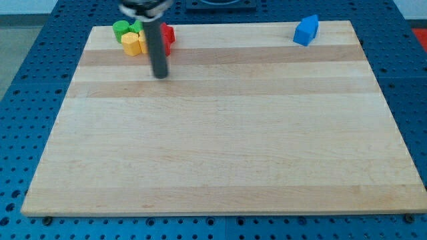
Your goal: Move the red star and red circle towards down
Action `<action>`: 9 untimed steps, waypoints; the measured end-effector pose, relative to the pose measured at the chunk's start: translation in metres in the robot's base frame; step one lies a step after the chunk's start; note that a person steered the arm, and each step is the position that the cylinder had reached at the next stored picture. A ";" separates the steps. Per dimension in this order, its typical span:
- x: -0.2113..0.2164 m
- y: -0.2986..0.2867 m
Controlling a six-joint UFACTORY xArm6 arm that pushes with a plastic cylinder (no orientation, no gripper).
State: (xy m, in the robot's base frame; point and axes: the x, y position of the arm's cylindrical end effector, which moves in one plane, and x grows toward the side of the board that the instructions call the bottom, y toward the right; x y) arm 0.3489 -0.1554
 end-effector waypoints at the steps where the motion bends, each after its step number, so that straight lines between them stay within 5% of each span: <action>1: -0.001 -0.080; 3: -0.042 -0.149; 6: -0.157 -0.128; 9: -0.157 -0.083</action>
State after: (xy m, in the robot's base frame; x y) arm 0.1915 -0.2384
